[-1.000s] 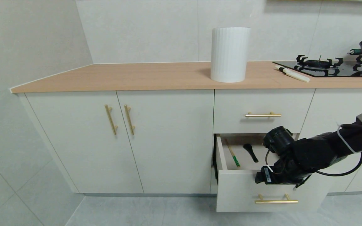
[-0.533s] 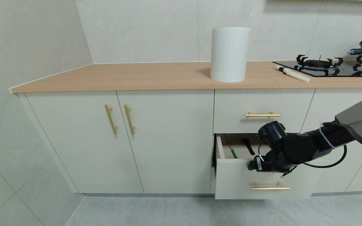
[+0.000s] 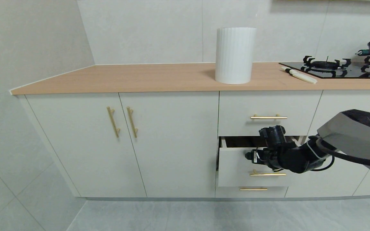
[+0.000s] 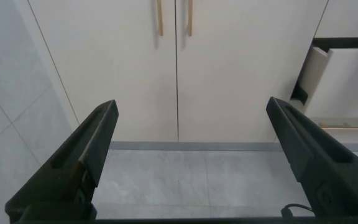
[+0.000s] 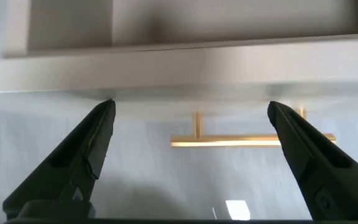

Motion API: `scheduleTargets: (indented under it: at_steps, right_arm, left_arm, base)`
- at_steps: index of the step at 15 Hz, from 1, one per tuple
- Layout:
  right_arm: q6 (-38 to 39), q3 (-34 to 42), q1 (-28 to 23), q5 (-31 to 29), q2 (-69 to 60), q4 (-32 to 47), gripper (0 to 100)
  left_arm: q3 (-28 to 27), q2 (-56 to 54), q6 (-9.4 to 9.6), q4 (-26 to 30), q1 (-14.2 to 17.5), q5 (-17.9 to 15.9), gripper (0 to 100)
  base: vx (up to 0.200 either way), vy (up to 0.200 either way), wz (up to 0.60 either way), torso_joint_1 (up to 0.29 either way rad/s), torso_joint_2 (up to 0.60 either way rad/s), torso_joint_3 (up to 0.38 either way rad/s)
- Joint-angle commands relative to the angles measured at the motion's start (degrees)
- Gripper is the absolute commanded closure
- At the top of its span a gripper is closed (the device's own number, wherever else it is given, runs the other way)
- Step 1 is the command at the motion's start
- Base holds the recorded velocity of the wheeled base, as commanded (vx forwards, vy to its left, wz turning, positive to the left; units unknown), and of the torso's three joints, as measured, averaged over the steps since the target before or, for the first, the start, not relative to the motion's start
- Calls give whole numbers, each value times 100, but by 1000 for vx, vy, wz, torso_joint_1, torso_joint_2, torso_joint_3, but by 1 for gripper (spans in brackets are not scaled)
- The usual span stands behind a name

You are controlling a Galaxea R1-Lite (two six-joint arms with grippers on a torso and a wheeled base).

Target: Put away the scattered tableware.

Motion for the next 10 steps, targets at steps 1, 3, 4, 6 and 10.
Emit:
scheduleTargets:
  at_steps: [1,3,4,6,10]
  right_arm:
    - [14,-7,-31,-182,411,-403,0]
    - [-4,1,-31,-340,586,-975,0]
    - [5,-34,-57,-384,639,-1098,0]
    - [75,-297,-127,-612,815,-1142,0]
    - [366,-807,-259,-964,1061,-1151,0]
  left_arm:
    - [2,0,-4,-1,-2,2,0]
    - [2,0,-4,-9,-2,2,0]
    - [2,0,-4,-1,-2,2,0]
    - [2,0,-4,-1,-2,2,0]
    - [2,0,-4,-1,-2,2,0]
  base:
    - [0,0,0,0,0,0]
    - [0,0,0,0,0,0]
    - [0,0,0,0,0,0]
    - [0,0,0,0,0,0]
    - [0,0,0,0,0,0]
